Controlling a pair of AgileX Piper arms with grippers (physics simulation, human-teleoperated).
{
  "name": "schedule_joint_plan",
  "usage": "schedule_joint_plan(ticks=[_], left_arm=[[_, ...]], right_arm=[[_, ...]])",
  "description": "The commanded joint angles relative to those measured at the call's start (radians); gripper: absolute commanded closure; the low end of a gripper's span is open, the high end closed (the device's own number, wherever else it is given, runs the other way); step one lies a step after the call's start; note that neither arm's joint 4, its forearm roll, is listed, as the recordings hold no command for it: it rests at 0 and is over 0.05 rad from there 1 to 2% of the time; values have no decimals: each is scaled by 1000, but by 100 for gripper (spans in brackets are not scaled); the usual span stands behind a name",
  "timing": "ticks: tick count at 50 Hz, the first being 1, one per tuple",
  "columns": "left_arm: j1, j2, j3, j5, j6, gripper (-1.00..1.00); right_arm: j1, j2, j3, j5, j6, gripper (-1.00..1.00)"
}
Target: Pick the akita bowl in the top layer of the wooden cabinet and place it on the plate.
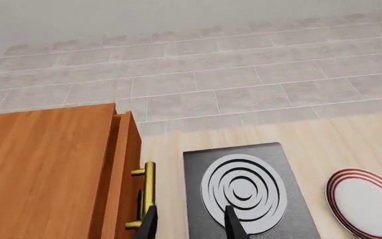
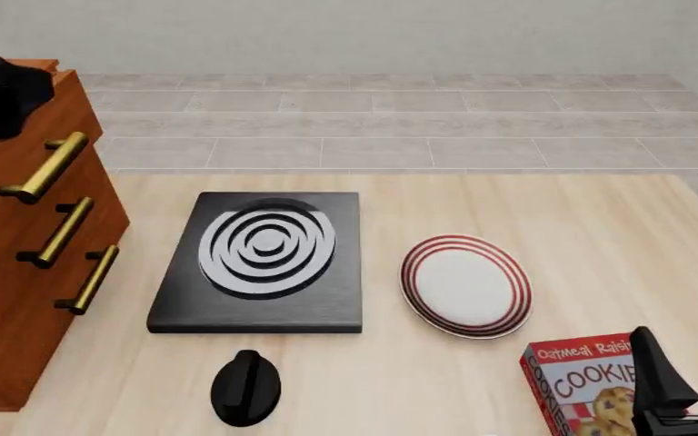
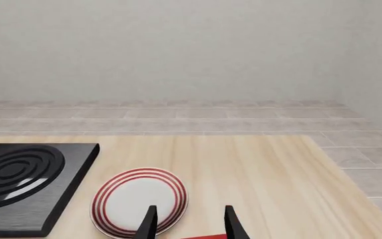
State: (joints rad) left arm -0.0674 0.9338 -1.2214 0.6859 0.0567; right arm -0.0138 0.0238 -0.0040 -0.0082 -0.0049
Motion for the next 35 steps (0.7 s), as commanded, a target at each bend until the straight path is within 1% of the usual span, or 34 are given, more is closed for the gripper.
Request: schedule_joint_plan(ticks=[1, 4, 5, 6, 10, 11, 12, 18, 20, 24, 32, 35], left_arm=[[26, 66, -44, 48, -16, -100], [27, 84, -47, 65, -50, -100], [21, 81, -53, 64, -40, -100], [40, 93, -59, 70, -23, -100], [37, 105, -71, 84, -49, -100], [46, 111, -72, 88, -32, -100], [40, 111, -76, 89, -48, -100], [54, 129, -88, 102, -26, -100], [48, 135, -92, 110, -35, -100], [59, 144, -105, 119, -20, -100], [86, 168, -118, 133, -22, -100], [94, 178, -132, 140, -11, -100]], right_arm=[[-5, -7, -2, 5, 1, -100], [-5, -8, -2, 5, 1, -100], [-5, -8, -2, 6, 1, -100], [-5, -12, -3, 10, 1, -100], [-4, -20, -4, 19, 0, -100], [-5, -21, -5, 20, 0, -100], [-4, -21, -5, 21, 0, -100], [-5, -22, -6, 21, -1, -100], [-5, -22, -6, 21, -1, -100], [-4, -23, -6, 22, -2, -100], [-3, -21, -6, 21, -1, -100], [-2, -22, -6, 22, -1, -100]])
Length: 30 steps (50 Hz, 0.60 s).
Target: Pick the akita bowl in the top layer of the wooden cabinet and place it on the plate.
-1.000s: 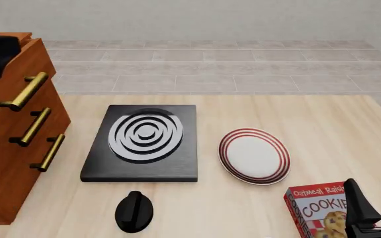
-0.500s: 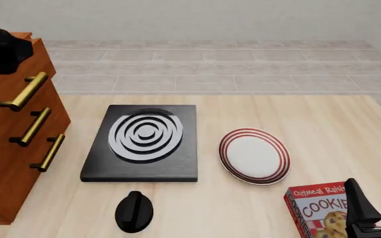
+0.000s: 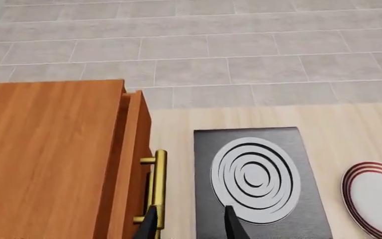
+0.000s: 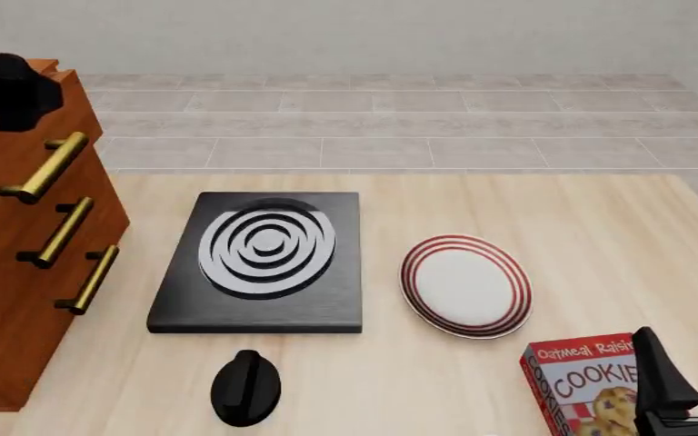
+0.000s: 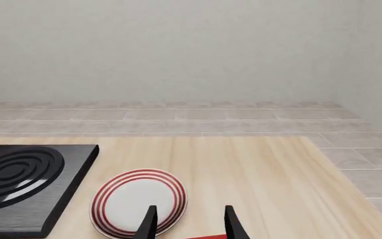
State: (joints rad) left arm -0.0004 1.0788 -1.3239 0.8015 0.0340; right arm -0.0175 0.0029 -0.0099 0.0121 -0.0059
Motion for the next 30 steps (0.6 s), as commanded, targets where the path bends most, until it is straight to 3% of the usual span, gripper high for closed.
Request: schedule_joint_plan(ticks=[1, 30], left_arm=[[28, 35, -30, 26, 14, -100], [117, 112, -42, 44, 80, -100]], right_arm=[[2, -1, 0, 2, 0, -100], [5, 14, 1, -8, -8, -100]])
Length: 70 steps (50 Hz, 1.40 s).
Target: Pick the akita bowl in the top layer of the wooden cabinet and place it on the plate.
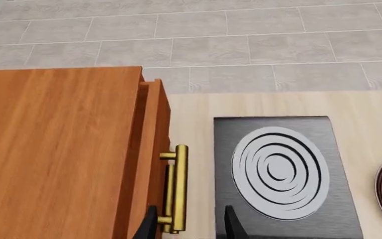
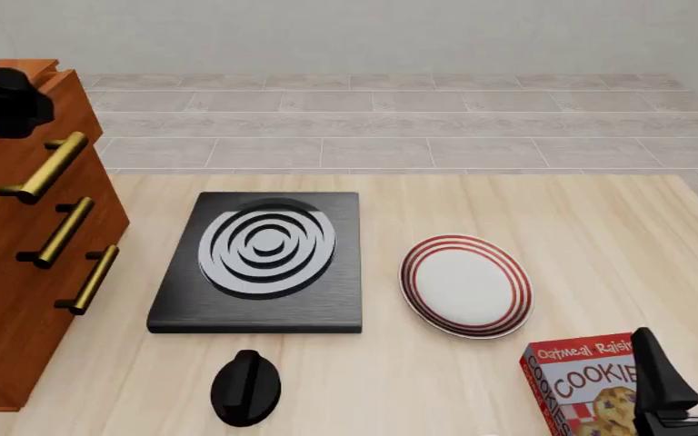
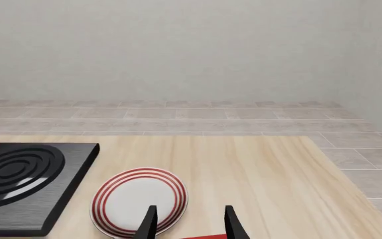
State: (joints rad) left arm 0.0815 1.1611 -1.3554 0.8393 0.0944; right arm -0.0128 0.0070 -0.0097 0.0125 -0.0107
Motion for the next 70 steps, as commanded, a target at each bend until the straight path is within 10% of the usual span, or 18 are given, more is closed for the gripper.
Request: schedule_joint_plan(ticks=[1, 70], left_arm=[[41, 33, -12, 7, 19, -100], [149, 65, 79, -18, 82, -100]], right_arm=[[0, 12, 1, -10, -4, -100], [4, 8, 3, 0, 1, -100]])
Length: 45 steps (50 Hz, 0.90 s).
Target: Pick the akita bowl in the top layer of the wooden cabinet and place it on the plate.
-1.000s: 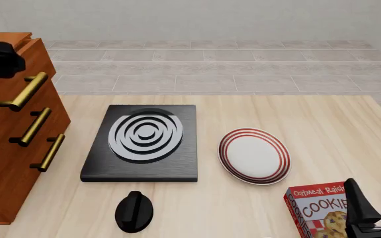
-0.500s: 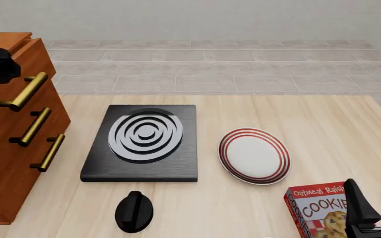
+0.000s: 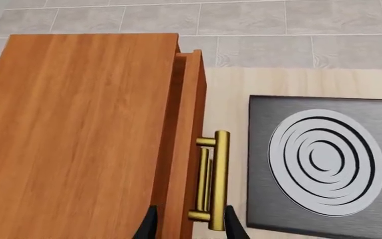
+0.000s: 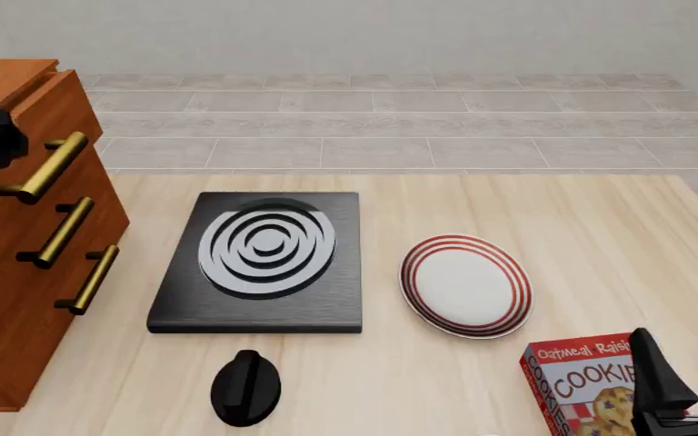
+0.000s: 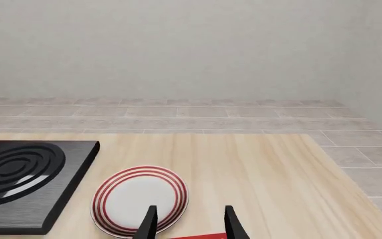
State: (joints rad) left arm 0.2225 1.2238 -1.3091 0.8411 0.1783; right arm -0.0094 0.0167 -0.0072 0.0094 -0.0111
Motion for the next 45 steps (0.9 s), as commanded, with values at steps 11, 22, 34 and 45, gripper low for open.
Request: schedule_joint_plan(ticks=[11, 22, 34, 45], left_arm=[[10, -2, 72, -38, -9, -100], [18, -5, 105, -57, -10, -100], [28, -9, 149, -82, -11, -100], [14, -6, 167, -91, -26, -100]], right_arm=[[2, -1, 2, 3, 1, -100], [2, 7, 3, -5, 0, -100], [3, 6, 3, -5, 1, -100], [2, 7, 3, -5, 1, -100]])
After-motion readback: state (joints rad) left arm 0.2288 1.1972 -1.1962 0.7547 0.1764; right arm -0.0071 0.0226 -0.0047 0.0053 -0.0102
